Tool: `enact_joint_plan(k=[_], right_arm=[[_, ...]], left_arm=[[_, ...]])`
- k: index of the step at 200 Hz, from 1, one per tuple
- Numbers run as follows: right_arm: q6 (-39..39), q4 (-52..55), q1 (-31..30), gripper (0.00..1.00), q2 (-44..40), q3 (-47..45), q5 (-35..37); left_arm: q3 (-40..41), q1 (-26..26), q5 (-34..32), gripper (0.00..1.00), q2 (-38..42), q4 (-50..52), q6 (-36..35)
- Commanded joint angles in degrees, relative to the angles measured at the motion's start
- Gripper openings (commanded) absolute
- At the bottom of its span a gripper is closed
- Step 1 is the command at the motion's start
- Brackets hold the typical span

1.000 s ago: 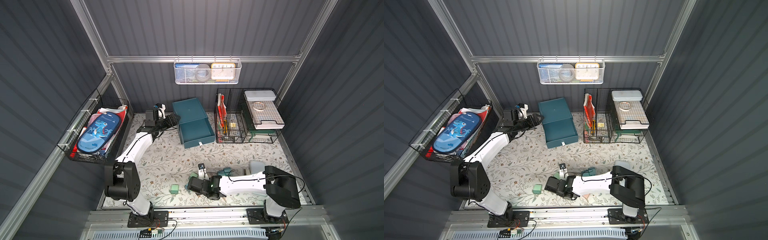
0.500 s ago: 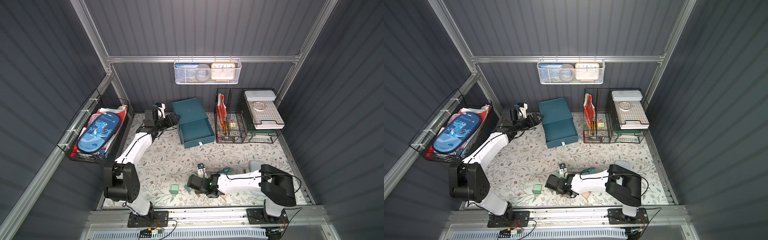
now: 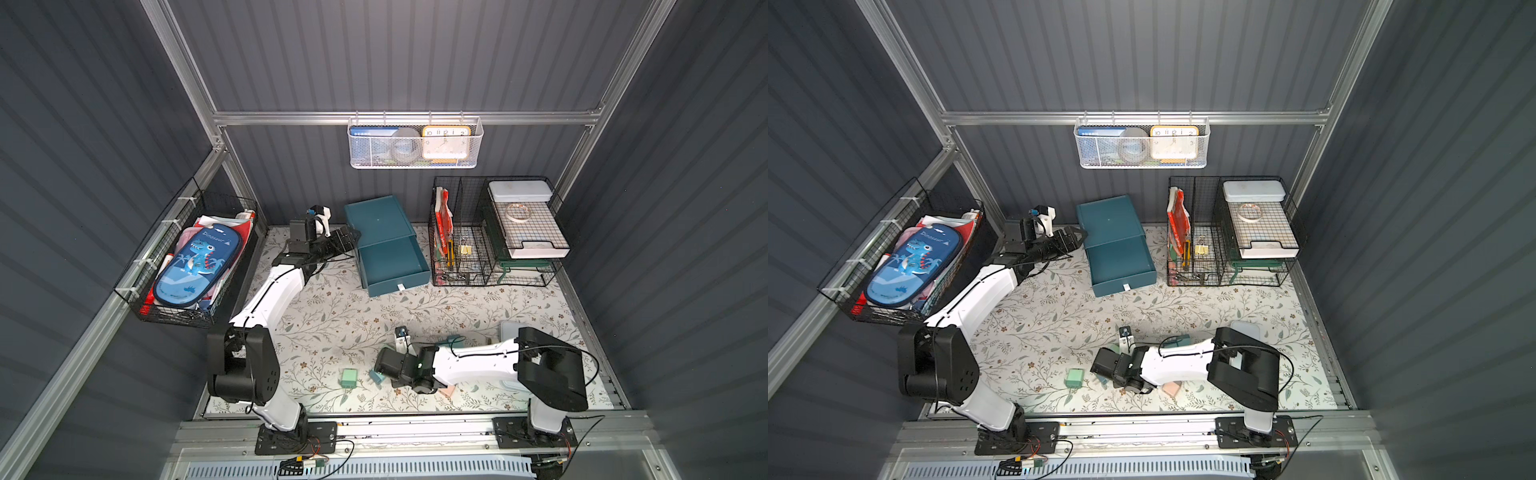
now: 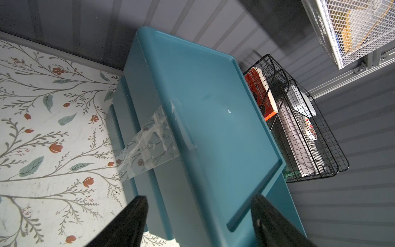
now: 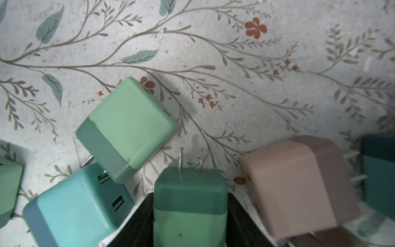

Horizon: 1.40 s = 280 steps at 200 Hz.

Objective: Place the plugs into the drawer by color
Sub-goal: Pick up the plug from the center of the board, then place the plug in the drawer.

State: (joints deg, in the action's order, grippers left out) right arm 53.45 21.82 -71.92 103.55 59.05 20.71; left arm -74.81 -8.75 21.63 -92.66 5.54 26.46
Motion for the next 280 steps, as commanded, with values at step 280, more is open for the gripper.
enact_joint_plan(k=[280], right_arm=[[-46.21,25.23,29.81,0.36,2.86,51.3,-10.45]], left_arm=[[-4.92,-3.32,-1.81,0.75,-6.39,7.91,-7.65]])
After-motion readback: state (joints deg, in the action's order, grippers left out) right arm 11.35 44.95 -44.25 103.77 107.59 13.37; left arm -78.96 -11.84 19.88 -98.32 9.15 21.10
